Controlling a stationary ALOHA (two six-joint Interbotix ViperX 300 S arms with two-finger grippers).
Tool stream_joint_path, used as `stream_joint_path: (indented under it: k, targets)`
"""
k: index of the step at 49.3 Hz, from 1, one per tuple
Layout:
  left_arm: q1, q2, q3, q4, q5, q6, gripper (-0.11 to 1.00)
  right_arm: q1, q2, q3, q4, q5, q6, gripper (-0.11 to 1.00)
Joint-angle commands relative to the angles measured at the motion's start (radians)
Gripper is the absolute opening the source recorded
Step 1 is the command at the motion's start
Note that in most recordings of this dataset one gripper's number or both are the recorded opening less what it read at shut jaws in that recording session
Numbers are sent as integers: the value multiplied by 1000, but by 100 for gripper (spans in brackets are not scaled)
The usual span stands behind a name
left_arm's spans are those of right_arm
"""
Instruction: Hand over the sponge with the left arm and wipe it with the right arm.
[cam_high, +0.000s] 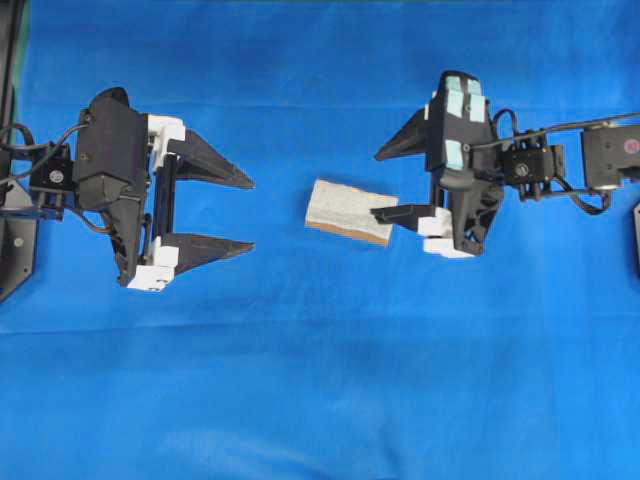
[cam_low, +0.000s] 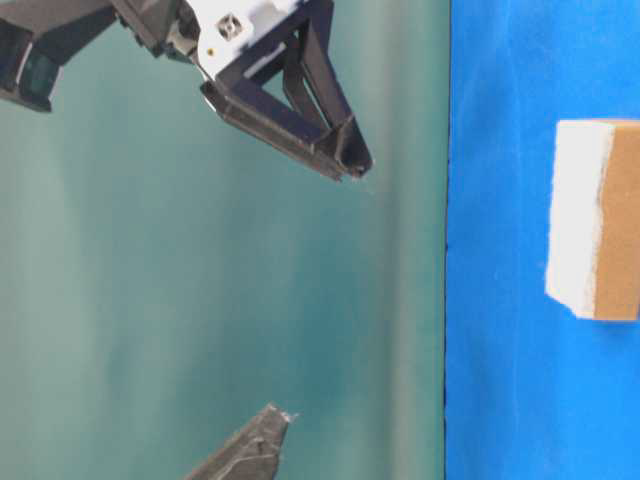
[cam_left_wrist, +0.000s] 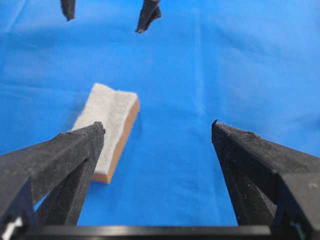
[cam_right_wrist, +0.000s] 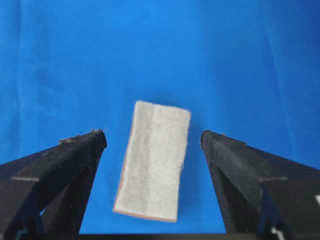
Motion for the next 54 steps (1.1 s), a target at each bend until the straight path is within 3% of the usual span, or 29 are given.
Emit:
stream_joint_path:
  k: [1, 14, 37, 54]
  targets:
    - [-3, -32, -6, 0, 11, -2, 84, 9, -60, -2, -2, 6, 2, 74]
    - [-3, -175, 37, 2, 77, 5, 84, 15, -279, 112, 0, 21, 3, 74]
    - [-2, -572, 184, 2, 265, 40, 84, 54, -752, 367, 3, 114, 3, 74]
    - [-3, -848, 314, 2, 390, 41, 84, 55, -940, 541, 61, 118, 15, 73]
